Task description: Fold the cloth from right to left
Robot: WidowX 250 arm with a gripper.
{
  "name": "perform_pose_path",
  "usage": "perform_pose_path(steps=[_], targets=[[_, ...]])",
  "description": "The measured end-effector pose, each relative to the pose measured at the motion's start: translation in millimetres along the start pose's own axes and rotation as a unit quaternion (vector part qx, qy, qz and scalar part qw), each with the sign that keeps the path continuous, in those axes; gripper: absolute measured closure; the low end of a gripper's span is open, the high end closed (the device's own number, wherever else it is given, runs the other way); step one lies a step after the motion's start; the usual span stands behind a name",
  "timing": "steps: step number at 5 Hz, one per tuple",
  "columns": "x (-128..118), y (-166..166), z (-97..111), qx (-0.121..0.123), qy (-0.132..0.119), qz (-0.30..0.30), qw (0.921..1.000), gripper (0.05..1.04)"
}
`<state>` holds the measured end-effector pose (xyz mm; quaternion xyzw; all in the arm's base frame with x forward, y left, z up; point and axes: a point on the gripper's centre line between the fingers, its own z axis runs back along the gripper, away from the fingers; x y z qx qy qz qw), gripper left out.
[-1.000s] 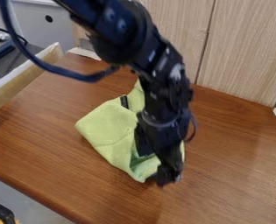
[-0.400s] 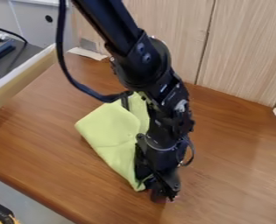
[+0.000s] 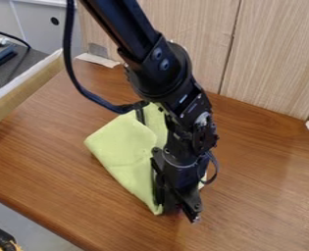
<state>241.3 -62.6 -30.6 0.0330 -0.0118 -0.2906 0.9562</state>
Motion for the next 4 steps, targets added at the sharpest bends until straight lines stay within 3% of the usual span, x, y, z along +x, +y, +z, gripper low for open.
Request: perform_pose_path(steps=[1, 2, 4], targets=[[-2, -2, 4, -0.005, -0.003, -0.001, 1.0000, 1.001], [1, -5, 19, -0.002, -0.021, -0.008, 0.9997, 1.015], [21, 24, 73, 0.003, -0.073, 0.004, 0.9973, 1.015]])
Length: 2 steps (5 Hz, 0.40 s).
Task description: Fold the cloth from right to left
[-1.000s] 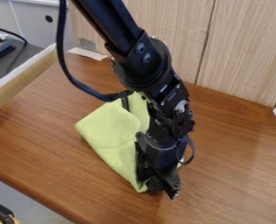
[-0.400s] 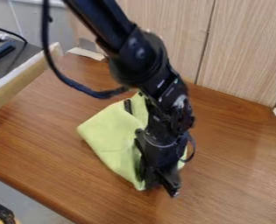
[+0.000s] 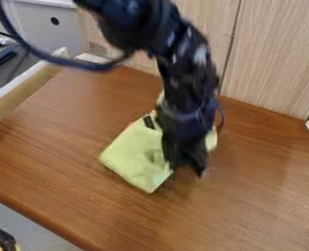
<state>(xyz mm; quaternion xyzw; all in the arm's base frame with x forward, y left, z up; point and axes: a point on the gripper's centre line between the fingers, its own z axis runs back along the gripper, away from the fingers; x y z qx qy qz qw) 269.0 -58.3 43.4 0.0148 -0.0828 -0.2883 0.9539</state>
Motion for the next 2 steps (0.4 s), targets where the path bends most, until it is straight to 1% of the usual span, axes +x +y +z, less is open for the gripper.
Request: perform_pose_path(steps=[1, 2], targets=[[10, 37, 17, -0.002, -0.025, 0.050, 0.9984, 1.015], [6, 78, 21, 0.009, -0.035, 0.103, 0.9941, 1.015]])
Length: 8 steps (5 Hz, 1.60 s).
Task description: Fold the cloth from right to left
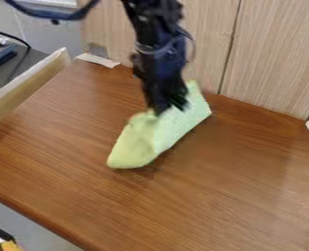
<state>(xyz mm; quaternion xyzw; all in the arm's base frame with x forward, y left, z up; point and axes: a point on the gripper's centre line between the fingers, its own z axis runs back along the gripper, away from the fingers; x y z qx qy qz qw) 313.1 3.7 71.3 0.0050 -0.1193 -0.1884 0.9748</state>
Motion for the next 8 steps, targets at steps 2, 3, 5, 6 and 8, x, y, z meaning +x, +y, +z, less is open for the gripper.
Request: perform_pose_path(steps=[2, 3, 5, 6, 8], targets=[[-44, 59, -34, -0.003, 0.028, 0.104, 0.9942, 1.015], [-69, 60, -65, -0.014, 0.047, 0.125, 0.9910, 1.015], [-78, 56, -90, -0.023, 0.057, 0.120, 0.9909, 1.015], [-75, 56, -91, -0.021, 0.059, 0.115, 0.9914, 0.988], [-77, 47, -90, -0.021, 0.079, 0.112, 0.9904, 0.572]])
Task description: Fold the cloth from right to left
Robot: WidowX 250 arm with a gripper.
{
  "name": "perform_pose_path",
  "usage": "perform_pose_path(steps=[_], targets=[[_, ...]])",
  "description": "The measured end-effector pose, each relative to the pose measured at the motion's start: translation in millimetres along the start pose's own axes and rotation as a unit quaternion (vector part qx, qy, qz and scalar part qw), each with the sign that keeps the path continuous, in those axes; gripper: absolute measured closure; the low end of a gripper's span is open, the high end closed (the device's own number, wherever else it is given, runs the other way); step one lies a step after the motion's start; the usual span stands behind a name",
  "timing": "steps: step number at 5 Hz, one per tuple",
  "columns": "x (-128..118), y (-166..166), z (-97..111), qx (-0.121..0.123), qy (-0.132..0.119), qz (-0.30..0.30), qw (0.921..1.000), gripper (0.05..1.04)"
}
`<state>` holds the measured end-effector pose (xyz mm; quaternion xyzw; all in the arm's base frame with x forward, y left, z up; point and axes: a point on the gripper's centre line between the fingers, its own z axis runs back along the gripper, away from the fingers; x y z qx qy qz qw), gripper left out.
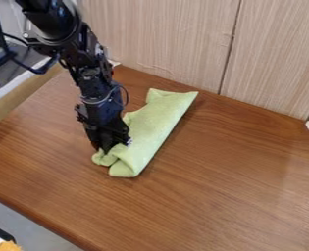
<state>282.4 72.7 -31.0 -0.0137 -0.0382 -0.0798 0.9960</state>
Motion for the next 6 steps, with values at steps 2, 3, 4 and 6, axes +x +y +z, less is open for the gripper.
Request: perform_pose_path(steps=[2, 3, 4, 6], targets=[[0, -8, 5, 0.003, 0.015, -0.005, 0.9999, 0.093], [8, -10, 20, 0.006, -0.007, -0.004, 1.0000, 0.083], [13, -13, 35, 0.018, -0.017, -0.014, 0.9996, 0.083], [19, -13, 72, 0.034, -0.050, -0.018, 0.9980, 0.083]])
